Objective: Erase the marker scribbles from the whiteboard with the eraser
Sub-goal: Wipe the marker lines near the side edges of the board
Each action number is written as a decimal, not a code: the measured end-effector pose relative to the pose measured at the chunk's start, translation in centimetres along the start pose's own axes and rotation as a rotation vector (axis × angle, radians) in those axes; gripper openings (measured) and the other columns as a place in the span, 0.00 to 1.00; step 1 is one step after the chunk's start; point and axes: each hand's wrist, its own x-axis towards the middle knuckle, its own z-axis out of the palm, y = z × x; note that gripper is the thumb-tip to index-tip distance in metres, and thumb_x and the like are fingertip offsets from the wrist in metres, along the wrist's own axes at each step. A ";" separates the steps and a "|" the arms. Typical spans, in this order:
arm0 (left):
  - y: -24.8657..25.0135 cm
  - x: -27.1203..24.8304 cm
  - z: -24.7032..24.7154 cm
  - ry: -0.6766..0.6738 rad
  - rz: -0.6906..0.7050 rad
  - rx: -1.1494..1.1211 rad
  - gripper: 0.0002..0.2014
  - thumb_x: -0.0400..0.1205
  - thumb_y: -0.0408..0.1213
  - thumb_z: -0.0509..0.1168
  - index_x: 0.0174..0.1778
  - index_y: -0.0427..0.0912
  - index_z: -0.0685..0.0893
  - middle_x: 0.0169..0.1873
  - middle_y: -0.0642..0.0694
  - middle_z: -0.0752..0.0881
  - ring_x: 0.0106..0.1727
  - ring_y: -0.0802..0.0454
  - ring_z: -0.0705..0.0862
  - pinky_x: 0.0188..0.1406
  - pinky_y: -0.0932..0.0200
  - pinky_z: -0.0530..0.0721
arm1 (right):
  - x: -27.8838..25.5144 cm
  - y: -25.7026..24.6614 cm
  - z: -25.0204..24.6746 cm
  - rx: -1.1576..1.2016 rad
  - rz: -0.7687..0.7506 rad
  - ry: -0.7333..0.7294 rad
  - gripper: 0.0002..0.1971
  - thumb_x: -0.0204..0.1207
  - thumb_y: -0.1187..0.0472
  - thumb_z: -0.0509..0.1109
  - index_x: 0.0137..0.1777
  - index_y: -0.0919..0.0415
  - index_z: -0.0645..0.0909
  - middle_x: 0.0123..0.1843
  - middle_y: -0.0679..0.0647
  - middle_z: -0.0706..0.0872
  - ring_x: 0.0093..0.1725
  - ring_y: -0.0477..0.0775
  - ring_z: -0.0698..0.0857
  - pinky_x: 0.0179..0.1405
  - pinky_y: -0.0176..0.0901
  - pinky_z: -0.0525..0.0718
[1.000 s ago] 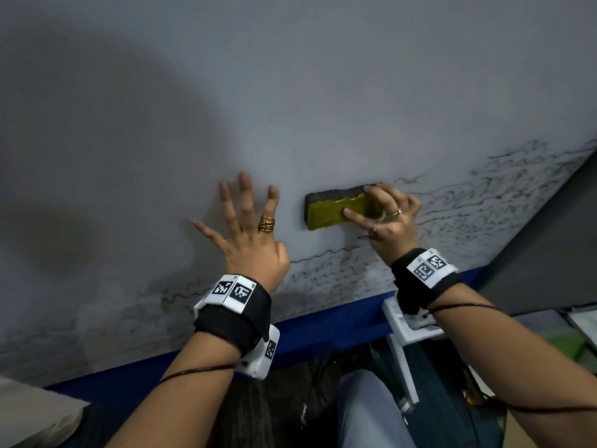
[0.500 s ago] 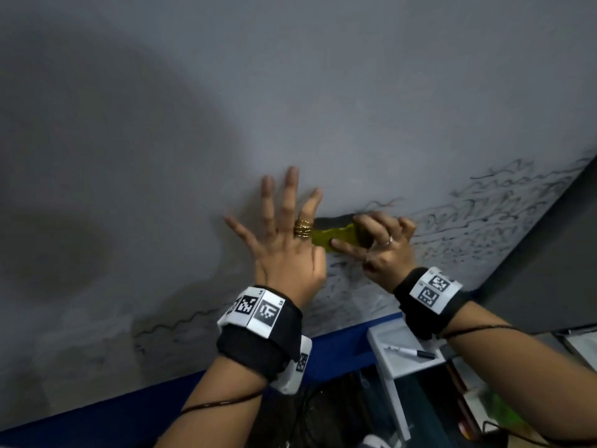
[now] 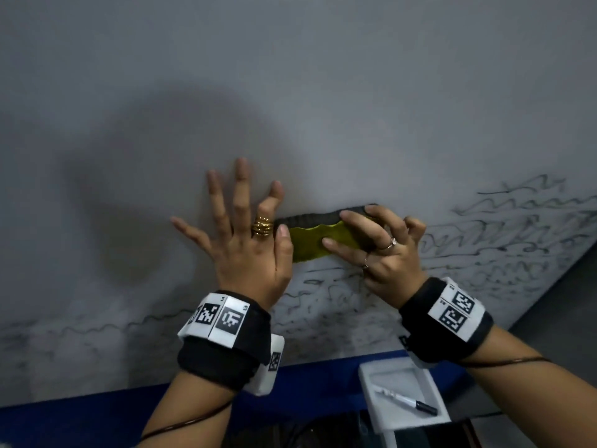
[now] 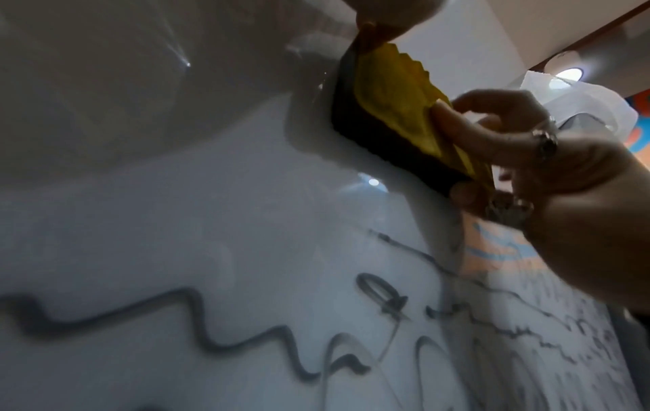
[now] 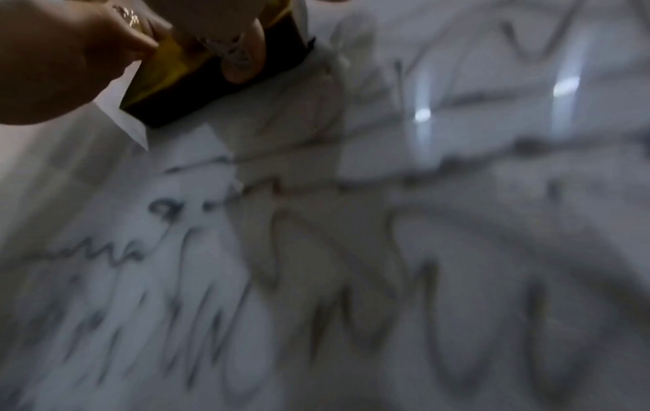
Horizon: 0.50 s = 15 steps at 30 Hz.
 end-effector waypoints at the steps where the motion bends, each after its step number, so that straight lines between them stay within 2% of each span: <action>1: 0.3 -0.2 0.2 0.014 -0.004 0.028 0.23 0.74 0.44 0.58 0.68 0.55 0.73 0.80 0.45 0.56 0.81 0.38 0.48 0.64 0.20 0.33 | -1.1 -0.5 0.4 -0.002 0.012 0.000 0.25 0.76 0.64 0.56 0.67 0.36 0.75 0.70 0.45 0.73 0.66 0.54 0.72 0.53 0.54 0.62; 5: 1.1 -0.6 0.8 0.031 -0.049 0.123 0.26 0.72 0.40 0.64 0.69 0.53 0.75 0.82 0.43 0.55 0.82 0.37 0.48 0.64 0.19 0.33 | -2.5 -0.5 0.6 0.058 -0.024 -0.011 0.24 0.79 0.61 0.52 0.68 0.36 0.76 0.71 0.45 0.74 0.66 0.54 0.73 0.53 0.54 0.62; 7: 1.4 -0.5 0.9 0.043 -0.066 0.111 0.23 0.76 0.43 0.60 0.69 0.52 0.75 0.82 0.43 0.55 0.82 0.38 0.49 0.64 0.19 0.32 | -1.3 0.5 0.0 0.086 -0.026 0.014 0.26 0.78 0.63 0.53 0.67 0.36 0.79 0.72 0.45 0.76 0.67 0.54 0.74 0.53 0.55 0.62; 9: 1.9 -0.6 0.8 0.094 -0.083 0.092 0.19 0.80 0.46 0.54 0.67 0.50 0.76 0.82 0.44 0.58 0.82 0.39 0.51 0.64 0.19 0.33 | 0.3 1.7 -1.0 0.098 0.024 0.094 0.28 0.71 0.67 0.59 0.62 0.36 0.83 0.70 0.47 0.79 0.66 0.54 0.75 0.52 0.54 0.62; 11: 2.5 -0.3 1.0 0.134 -0.113 0.062 0.20 0.83 0.49 0.49 0.66 0.48 0.78 0.81 0.44 0.59 0.82 0.39 0.52 0.64 0.19 0.33 | 1.2 2.2 -1.1 0.115 0.082 0.152 0.28 0.66 0.66 0.62 0.59 0.36 0.85 0.69 0.47 0.80 0.65 0.54 0.76 0.51 0.54 0.62; 13: 3.2 -0.2 1.3 0.161 -0.152 0.044 0.22 0.83 0.50 0.48 0.65 0.45 0.79 0.81 0.44 0.58 0.82 0.39 0.50 0.65 0.20 0.33 | 0.4 1.3 -0.5 0.132 0.095 0.180 0.27 0.65 0.65 0.63 0.59 0.37 0.85 0.69 0.47 0.80 0.65 0.54 0.76 0.50 0.54 0.62; 15: 3.5 -0.3 2.0 0.172 -0.165 0.049 0.23 0.82 0.50 0.48 0.65 0.43 0.78 0.81 0.42 0.58 0.82 0.37 0.51 0.64 0.19 0.35 | -2.2 0.1 0.8 0.124 0.058 0.143 0.27 0.65 0.63 0.62 0.59 0.37 0.85 0.70 0.47 0.79 0.66 0.54 0.76 0.50 0.53 0.62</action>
